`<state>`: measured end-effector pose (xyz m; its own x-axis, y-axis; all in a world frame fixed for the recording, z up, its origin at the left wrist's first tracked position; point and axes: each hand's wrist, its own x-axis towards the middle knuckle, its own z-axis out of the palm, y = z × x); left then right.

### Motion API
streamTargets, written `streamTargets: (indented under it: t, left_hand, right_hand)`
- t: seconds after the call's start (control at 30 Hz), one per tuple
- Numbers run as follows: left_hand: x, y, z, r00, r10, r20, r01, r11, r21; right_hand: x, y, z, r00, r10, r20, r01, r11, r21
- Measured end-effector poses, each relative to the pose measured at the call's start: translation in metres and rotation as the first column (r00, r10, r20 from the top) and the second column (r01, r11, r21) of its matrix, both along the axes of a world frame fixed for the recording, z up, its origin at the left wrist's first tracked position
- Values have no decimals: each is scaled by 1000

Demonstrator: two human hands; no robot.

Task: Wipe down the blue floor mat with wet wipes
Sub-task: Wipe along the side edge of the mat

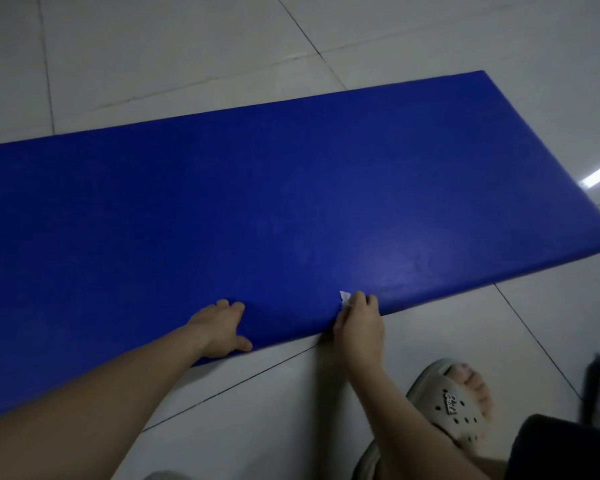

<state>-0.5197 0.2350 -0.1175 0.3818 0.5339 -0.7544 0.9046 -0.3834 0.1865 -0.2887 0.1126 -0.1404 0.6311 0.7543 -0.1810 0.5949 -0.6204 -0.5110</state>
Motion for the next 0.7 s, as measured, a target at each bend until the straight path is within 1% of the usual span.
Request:
streamTargets:
  t: [0.03, 0.1, 0.13, 0.2, 0.27, 0.33, 0.37, 0.4, 0.47, 0.53, 0.6, 0.67, 0.7]
  left_hand:
    - [0, 1, -1, 1000, -2, -1, 2, 1000, 2]
    - [0, 1, -1, 1000, -9, -8, 9, 1000, 1]
    - [0, 2, -1, 1000, -17, -16, 17, 1000, 3]
    - [1, 2, -1, 999, -28, -41, 29, 1000, 6]
    - [4, 2, 0, 997, -42, -58, 43, 999, 14]
    - [5, 2, 1, 998, -34, -58, 34, 999, 11]
    - [4, 2, 1, 998, -26, -54, 27, 1000, 4]
    - [3, 2, 1, 999, -18, -47, 18, 1000, -2]
    - [2, 2, 2, 999, -7, -33, 7, 1000, -9]
    - [2, 2, 3, 999, -19, -35, 19, 1000, -9]
    - [3, 2, 2, 999, -23, -34, 23, 1000, -7]
    - [2, 2, 2, 999, -22, -35, 22, 1000, 0]
    - [2, 2, 1, 999, -23, -39, 23, 1000, 0]
  right_hand:
    - [-12, 1, -1, 999, -27, -40, 28, 1000, 14]
    - [-41, 2, -3, 995, 17, -96, -14, 1000, 26]
    - [-57, 3, -5, 991, 69, -117, -65, 997, 34]
    - [-90, 7, -7, 964, 224, -144, -221, 974, 40]
    - [-107, 10, -4, 908, 397, -135, -398, 917, 18]
    - [-98, 14, 2, 858, 505, -88, -509, 861, -21]
    - [-84, 15, 4, 852, 518, -73, -521, 853, -33]
    - [-67, 14, 5, 863, 501, -58, -504, 863, -43]
    - [-25, 9, 5, 908, 418, -21, -418, 904, -93]
    - [21, -2, 5, 955, 292, 59, -284, 951, -122]
    - [54, -12, 7, 986, 122, 112, -109, 987, -115]
    - [58, -12, 10, 995, -9, 102, 20, 994, -107]
    - [50, -10, 11, 996, -36, 87, 45, 994, -102]
